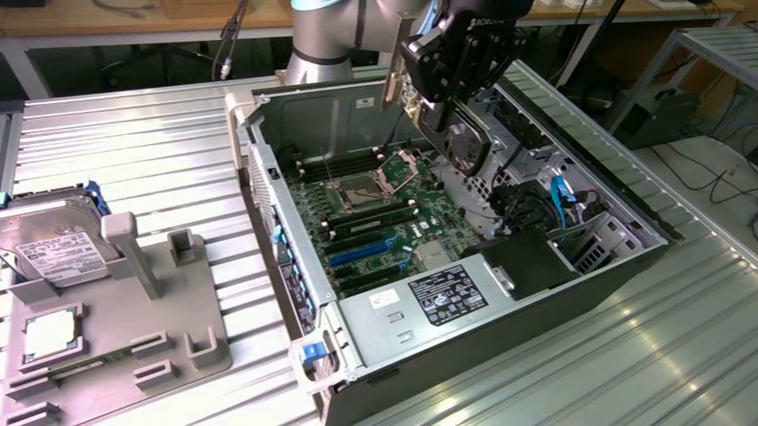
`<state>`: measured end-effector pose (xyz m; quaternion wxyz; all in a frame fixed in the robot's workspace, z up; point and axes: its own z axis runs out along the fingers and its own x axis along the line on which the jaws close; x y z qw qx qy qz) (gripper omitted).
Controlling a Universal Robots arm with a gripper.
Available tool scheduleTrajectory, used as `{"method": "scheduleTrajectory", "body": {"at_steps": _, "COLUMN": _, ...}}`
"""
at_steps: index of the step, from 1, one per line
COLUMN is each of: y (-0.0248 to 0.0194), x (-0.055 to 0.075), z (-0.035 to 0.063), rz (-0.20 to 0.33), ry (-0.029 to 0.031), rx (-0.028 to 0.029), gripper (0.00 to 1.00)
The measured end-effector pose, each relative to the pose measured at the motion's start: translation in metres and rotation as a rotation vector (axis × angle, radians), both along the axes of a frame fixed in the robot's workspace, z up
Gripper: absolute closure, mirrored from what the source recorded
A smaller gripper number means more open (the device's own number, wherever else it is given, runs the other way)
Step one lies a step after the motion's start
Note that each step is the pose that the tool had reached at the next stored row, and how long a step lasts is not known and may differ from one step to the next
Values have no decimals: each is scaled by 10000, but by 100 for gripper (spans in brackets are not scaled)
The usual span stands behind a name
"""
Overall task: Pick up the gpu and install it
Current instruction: 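Insert the gpu into the slot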
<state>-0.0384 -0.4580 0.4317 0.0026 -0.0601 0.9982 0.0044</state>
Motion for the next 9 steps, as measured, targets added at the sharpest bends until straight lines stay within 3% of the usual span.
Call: {"method": "scheduleTrajectory", "body": {"at_steps": 9, "y": -1, "x": 0, "z": 0, "rz": 347, "ry": 0, "rx": 0, "gripper": 72}}
